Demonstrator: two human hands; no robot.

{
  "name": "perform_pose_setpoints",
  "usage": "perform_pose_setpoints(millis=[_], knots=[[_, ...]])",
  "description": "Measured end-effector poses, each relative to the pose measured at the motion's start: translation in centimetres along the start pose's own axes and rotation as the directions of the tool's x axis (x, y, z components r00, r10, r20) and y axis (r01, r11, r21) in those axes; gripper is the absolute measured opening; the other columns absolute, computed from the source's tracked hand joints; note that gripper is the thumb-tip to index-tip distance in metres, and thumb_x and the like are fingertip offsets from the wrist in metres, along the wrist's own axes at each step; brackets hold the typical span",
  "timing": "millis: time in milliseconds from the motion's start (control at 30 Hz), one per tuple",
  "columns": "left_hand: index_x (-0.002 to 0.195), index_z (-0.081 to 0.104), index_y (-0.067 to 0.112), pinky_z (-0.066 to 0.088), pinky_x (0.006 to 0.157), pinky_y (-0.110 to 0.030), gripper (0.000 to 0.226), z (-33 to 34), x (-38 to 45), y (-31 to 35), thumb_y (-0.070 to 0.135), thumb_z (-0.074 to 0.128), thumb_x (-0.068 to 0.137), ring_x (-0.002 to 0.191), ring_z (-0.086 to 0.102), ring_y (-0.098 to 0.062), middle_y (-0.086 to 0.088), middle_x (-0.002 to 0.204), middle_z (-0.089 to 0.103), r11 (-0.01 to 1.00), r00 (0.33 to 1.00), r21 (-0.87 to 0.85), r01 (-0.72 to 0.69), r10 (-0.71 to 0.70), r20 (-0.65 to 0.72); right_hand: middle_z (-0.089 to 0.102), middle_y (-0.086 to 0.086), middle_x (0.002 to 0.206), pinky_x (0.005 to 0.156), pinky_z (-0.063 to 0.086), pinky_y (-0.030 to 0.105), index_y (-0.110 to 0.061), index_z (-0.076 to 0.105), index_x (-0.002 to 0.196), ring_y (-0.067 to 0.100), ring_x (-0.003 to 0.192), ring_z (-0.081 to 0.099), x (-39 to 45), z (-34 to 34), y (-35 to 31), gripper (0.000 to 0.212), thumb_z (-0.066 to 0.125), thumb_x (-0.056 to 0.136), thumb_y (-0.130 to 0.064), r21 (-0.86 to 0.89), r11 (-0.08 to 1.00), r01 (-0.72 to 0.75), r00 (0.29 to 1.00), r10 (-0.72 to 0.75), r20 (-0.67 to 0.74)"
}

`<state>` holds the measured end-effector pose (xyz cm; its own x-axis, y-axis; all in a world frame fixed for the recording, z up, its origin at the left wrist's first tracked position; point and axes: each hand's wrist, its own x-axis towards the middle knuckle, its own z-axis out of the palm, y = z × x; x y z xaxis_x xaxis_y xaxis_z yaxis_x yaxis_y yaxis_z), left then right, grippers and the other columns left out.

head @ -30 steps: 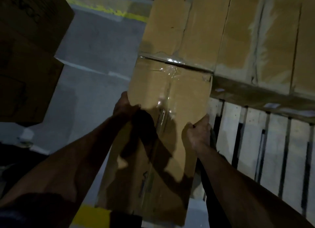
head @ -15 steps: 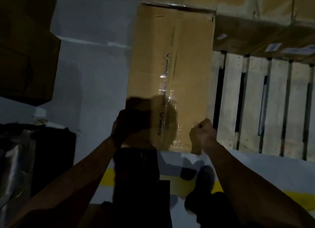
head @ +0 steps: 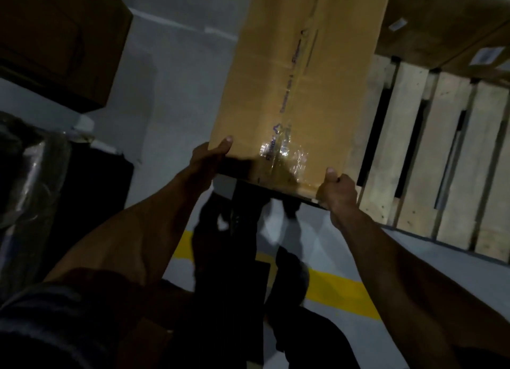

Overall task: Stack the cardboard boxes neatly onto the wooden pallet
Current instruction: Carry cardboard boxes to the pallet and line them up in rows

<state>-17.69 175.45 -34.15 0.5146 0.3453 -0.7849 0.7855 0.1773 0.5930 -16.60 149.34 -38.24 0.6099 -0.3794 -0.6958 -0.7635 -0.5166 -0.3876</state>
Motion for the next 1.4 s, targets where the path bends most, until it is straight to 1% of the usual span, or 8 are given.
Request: perform_pose_setpoints(millis=[200,533,800,867,967,1067,1233,1400], knots=[[0.116,0.055,0.011,0.044,0.043,-0.013,0.039,0.0,1.0,-0.7,0.038,0.067,0.091,0.070,0.055,-0.006,0.003,0.092,0.058,1.000,0.998,-0.020,-0.019,0.018,-0.061,0.062,0.022,0.121,0.093,0.051,0.043,-0.001,0.057,0.125,0.041,0.108,0.061,0.7,0.1,0.3,0.048,0.043,0.103,-0.041,-0.007,0.999,0.037,0.999,-0.037,-0.008],[0.126,0.059,0.009,0.053,0.094,-0.040,0.066,-0.5,2.5,-1.4,0.054,0.074,0.080,0.102,0.059,-0.028,-0.007,0.117,0.061,1.000,0.990,0.027,0.014,-0.010,-0.140,0.060,0.023,0.125,0.087,0.045,0.039,0.001,0.057,0.126,0.039,0.111,0.058,0.7,0.4,0.5,0.057,0.036,0.105,-0.048,0.020,0.999,0.031,0.999,-0.031,-0.033],[0.123,0.063,0.010,0.055,0.093,-0.045,0.094,-0.8,3.3,-2.3,0.076,0.068,0.057,0.105,0.062,-0.030,-0.009,0.121,0.065,0.988,0.985,0.156,-0.003,0.030,-0.171,0.058,0.025,0.129,0.093,0.044,0.038,0.003,0.054,0.128,0.040,0.116,0.056,0.2,0.6,0.4,0.058,0.036,0.105,-0.047,-0.045,0.999,0.029,0.999,-0.030,-0.022],[0.127,0.058,0.007,0.052,0.095,-0.044,0.087,-0.6,2.7,-2.2,0.071,0.067,0.070,0.109,0.060,-0.031,-0.011,0.123,0.062,0.965,0.979,0.263,-0.026,0.078,-0.190,0.058,0.024,0.130,0.091,0.043,0.036,0.002,0.053,0.130,0.039,0.116,0.055,-0.4,0.1,0.3,0.055,0.039,0.105,-0.045,-0.051,0.998,0.031,1.000,-0.031,0.005],[0.130,0.047,0.005,0.050,0.095,-0.044,0.067,-0.2,0.6,-1.8,0.053,0.065,0.085,0.114,0.056,-0.034,-0.015,0.127,0.057,0.823,0.969,0.566,-0.051,0.179,-0.173,0.053,0.022,0.138,0.095,0.041,0.035,-0.001,0.046,0.141,0.039,0.124,0.052,-2.7,-1.4,0.7,0.051,0.044,0.105,-0.038,-0.095,0.993,0.072,0.996,-0.067,0.054],[0.130,0.045,0.007,0.047,0.094,-0.044,0.056,0.2,-4.1,-1.1,0.042,0.062,0.089,0.118,0.052,-0.036,-0.017,0.130,0.053,0.564,0.964,0.825,-0.039,0.237,-0.117,0.047,0.021,0.148,0.105,0.039,0.038,-0.006,0.037,0.149,0.038,0.133,0.046,-6.6,-4.5,1.6,0.055,0.046,0.104,-0.037,-0.116,0.986,0.122,0.990,-0.113,0.081],[0.131,0.047,0.008,0.045,0.093,-0.041,0.046,0.7,-14.8,-0.9,0.040,0.046,0.098,0.120,0.052,-0.034,-0.016,0.131,0.055,0.253,0.959,0.964,-0.086,0.282,0.012,0.047,0.017,0.149,0.107,0.039,0.040,-0.009,0.038,0.149,0.036,0.134,0.045,-13.4,-11.8,3.8,0.056,0.045,0.103,-0.040,-0.154,0.972,0.179,0.983,-0.171,0.064],[0.117,0.056,0.005,0.047,0.087,-0.039,0.041,1.5,-24.5,-0.2,0.040,0.049,0.096,0.109,0.057,-0.035,-0.018,0.118,0.062,0.207,0.905,0.946,-0.250,0.397,0.153,0.046,0.015,0.149,0.108,0.040,0.044,-0.012,0.037,0.151,0.035,0.134,0.045,-19.6,-19.1,5.2,0.057,0.046,0.102,-0.040,-0.153,0.960,0.233,0.972,-0.236,-0.002]])
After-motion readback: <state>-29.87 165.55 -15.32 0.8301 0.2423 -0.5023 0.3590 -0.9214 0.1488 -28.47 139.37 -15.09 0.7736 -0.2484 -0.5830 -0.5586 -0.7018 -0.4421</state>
